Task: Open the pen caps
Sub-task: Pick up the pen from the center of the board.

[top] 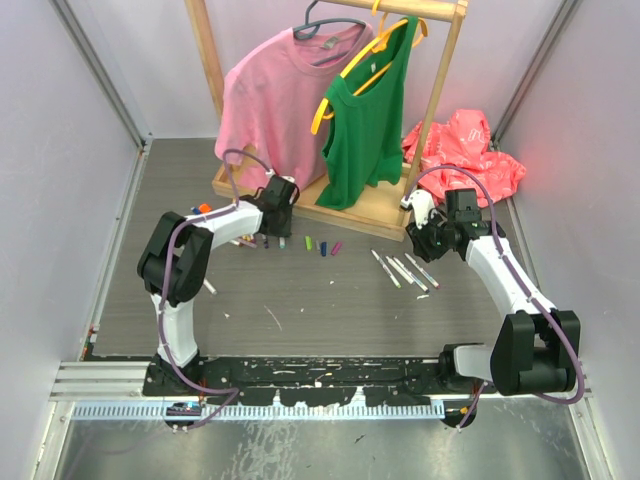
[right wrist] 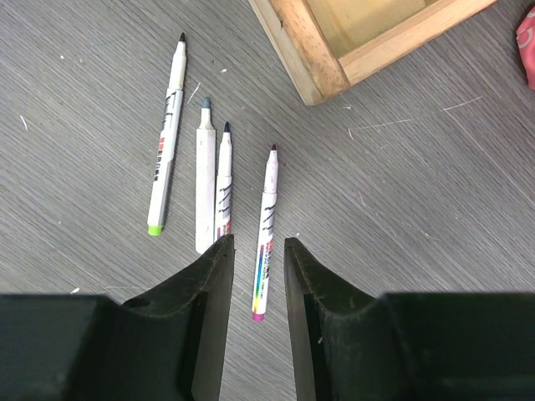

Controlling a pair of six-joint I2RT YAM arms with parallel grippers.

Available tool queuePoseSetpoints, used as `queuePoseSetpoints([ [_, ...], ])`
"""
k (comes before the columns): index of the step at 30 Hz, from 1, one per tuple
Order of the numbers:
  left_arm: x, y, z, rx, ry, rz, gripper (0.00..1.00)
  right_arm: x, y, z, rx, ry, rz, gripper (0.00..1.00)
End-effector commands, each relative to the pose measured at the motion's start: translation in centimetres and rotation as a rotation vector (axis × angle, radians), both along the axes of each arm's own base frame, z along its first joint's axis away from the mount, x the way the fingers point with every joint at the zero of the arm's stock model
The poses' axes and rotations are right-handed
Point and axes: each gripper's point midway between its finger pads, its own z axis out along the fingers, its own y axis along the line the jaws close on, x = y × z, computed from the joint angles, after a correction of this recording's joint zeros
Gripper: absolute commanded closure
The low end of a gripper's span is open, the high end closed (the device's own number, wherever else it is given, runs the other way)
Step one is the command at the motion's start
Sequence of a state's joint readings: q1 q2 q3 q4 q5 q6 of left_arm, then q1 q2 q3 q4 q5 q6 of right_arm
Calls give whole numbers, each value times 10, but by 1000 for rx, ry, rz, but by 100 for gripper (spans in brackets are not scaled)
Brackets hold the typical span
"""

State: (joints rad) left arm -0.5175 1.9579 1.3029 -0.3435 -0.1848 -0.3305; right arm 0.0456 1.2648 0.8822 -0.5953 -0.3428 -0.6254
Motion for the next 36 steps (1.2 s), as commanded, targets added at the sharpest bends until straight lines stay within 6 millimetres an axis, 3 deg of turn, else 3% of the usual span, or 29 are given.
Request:
queuePoseSetpoints([
  [1,0,-1,-2,-28,15,10,78,3,4,10,18,-40,20,64],
  [11,-8,-3,21,-90,-27,3,100,0,10,16,50,-48,42,63],
  [19,-29,-10,53,-232,-103,-29,100,-6,29,41,146,-103,101,63],
  [25,-56,-30,90,-454,-182,-113,100,-23,62,83,331,-184,219,63],
  [28,-74,-43,120,-606,-262,-184,100,-35,83,110,456,-225,298,63],
  [31,-96,-49,139,-719,-333,-227,100,-47,100,141,582,-260,374,57],
  [33,-110,-55,168,-808,-424,-266,100,-54,111,161,672,-282,441,55],
  [36,-136,-69,193,-903,-525,-334,100,-61,122,179,801,-237,471,55],
])
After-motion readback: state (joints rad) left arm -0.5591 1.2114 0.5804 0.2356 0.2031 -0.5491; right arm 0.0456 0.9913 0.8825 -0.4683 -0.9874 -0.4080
